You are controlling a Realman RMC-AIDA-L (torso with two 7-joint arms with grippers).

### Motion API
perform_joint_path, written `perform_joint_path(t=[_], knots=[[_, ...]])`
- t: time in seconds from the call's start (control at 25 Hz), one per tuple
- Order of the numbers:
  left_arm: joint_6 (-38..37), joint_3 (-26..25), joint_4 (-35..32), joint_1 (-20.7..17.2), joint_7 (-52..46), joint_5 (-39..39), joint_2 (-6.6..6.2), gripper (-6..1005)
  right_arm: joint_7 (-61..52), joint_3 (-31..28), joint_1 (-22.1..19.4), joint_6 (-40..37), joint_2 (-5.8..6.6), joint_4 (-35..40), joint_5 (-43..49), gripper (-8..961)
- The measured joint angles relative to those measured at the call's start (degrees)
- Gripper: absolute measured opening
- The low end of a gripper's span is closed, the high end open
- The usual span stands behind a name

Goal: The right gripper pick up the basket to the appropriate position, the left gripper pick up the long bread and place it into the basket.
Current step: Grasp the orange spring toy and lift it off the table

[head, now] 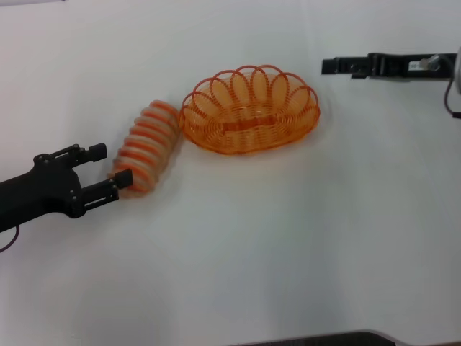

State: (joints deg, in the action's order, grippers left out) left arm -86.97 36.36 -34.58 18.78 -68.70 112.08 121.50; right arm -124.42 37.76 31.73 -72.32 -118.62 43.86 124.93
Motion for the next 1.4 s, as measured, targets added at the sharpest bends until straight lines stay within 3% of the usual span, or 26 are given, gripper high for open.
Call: perform_joint_path(t=[0.28, 0.6, 0.84, 1.4], knots=[[0.53, -3.29, 0.57, 0.71, -0.03, -0.02, 1.01, 722, 9.66, -1.26, -2.15, -0.48, 0.16, 3.06, -4.00, 942], [0.58, -7.03, 1.36, 1.28, -4.05, -0.02, 1.75, 721, 33.30, -1.54, -4.14, -2.00, -0.67, 5.16, -10.77, 942], [2.40, -6.72, 1.64, 2.45, -9.84, 0.45, 1.69, 721, 49.95, -1.23, -6.27, -8.37, -0.89, 4.59, -16.09, 942], [2.10, -5.47, 1.65, 3.46, -10.73, 0.68, 1.31, 722, 57.95, -0.23, -13.81, -17.99, -0.91, 2.44, -15.68, 942]])
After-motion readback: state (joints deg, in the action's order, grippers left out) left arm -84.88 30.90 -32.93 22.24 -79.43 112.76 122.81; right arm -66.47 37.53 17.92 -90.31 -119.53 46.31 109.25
